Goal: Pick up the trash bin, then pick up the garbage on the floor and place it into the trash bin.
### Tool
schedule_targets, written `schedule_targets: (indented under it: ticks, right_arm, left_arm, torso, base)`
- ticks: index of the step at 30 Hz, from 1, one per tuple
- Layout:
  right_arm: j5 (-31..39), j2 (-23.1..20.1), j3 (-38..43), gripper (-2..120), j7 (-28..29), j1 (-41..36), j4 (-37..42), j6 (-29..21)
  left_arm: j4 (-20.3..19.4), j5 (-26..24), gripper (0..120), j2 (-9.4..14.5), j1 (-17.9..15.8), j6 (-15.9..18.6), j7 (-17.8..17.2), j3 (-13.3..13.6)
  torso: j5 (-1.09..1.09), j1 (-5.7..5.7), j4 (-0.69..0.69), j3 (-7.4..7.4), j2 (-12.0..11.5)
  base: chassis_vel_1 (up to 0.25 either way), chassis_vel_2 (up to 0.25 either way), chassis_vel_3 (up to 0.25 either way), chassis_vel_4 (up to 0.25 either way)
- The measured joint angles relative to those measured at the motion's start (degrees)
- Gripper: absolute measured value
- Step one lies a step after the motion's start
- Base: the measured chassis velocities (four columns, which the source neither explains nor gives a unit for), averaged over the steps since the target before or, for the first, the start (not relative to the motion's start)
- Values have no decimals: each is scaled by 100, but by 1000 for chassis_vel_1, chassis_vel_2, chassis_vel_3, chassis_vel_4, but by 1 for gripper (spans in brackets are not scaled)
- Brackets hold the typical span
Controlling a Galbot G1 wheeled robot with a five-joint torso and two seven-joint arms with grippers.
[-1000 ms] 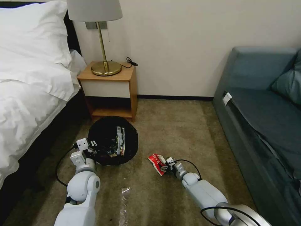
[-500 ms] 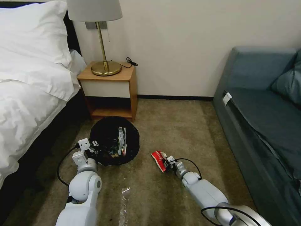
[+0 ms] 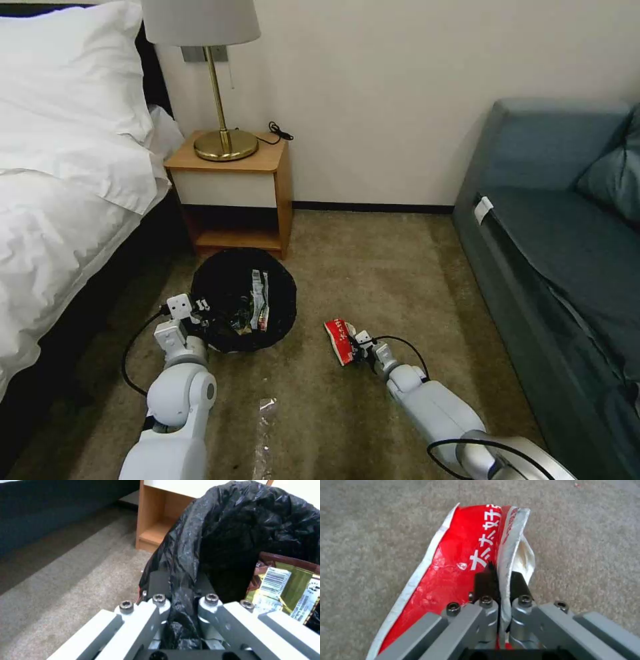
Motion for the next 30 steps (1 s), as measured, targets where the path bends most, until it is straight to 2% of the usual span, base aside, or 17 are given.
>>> schedule_targets:
  ticks: [12, 19, 20, 28, 30]
  right_arm:
    - [155, -166, 590, 0, 312, -161, 921, -45]
    - [503, -284, 924, 0, 673, -291, 1961, -118]
    - [543, -295, 950, 0, 792, -265, 2315, -94]
    - [517, -196, 633, 0, 1273, 127, 3143, -24]
    - [613, -184, 347, 0, 1423, 212, 3618, -90]
  left_arm:
    - [35, -10, 4, 14, -34, -4, -2, 0]
    - [34, -27, 4, 48, -47, -5, -3, 20]
    - [48, -28, 4, 49, -57, -5, -3, 34]
    - [86, -33, 4, 33, -98, -5, -1, 83]
    - [106, -47, 4, 46, -114, -5, -1, 75]
  torso:
    - [0, 0, 0, 0, 0]
    - [0, 0, -1, 0, 0]
    - [0, 0, -1, 0, 0]
    - [0, 0, 0, 0, 0]
    - [-1, 0, 0, 0, 0]
  base:
    - [0, 0, 0, 0]
    - [0, 0, 0, 0]
    - [0, 0, 0, 0]
    - [0, 0, 0, 0]
    - [0, 0, 0, 0]
